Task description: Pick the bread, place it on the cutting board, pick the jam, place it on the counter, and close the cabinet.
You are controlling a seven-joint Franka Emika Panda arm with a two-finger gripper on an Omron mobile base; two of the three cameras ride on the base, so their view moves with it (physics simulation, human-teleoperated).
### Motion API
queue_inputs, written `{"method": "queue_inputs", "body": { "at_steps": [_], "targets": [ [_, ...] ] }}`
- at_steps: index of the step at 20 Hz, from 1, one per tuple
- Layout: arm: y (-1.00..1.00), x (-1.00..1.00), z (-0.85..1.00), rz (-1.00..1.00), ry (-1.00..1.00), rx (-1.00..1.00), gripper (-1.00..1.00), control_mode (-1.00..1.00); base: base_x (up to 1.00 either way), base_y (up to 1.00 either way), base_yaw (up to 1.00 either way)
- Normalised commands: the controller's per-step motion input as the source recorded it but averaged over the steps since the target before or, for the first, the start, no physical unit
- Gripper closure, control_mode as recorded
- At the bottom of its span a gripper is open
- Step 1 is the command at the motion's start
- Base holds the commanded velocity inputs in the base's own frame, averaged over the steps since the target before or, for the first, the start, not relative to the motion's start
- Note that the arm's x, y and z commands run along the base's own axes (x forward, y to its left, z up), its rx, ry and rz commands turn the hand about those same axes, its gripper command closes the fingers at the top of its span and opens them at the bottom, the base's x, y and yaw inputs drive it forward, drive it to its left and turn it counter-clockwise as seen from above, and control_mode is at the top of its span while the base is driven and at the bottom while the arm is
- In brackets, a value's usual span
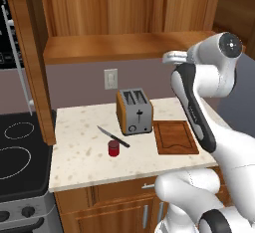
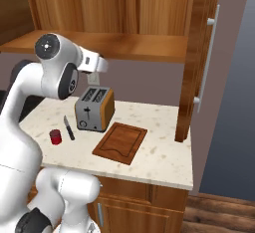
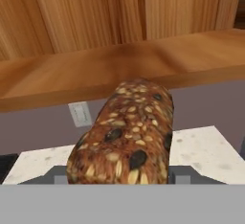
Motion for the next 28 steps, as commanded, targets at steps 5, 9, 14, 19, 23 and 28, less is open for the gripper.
{"method": "queue_inputs", "body": {
  "at_steps": [5, 9, 14, 19, 23, 28],
  "targets": [
    [0.0, -0.5, -0.05, 0.01, 0.06, 0.0, 1.0, -1.0, 0.0, 0.0, 0.0],
    [0.0, -0.43, -0.07, 0.0, 0.11, 0.0, 1.0, -1.0, 0.0, 0.0, 0.0],
    [0.0, -0.26, -0.13, 0.0, 0.11, 0.0, 1.0, -1.0, 0.0, 0.0, 0.0],
    [0.0, -0.19, -0.18, 0.0, 0.09, 0.0, 1.0, -1.0, 0.0, 0.0, 0.0],
    [0.0, -0.17, -0.15, 0.0, 0.09, 0.0, 1.0, -1.0, 0.0, 0.0, 0.0],
    [-0.01, -0.14, -0.2, 0.0, 0.07, 0.0, 1.0, -1.0, 0.0, 0.0, 0.0]
  ]
}}
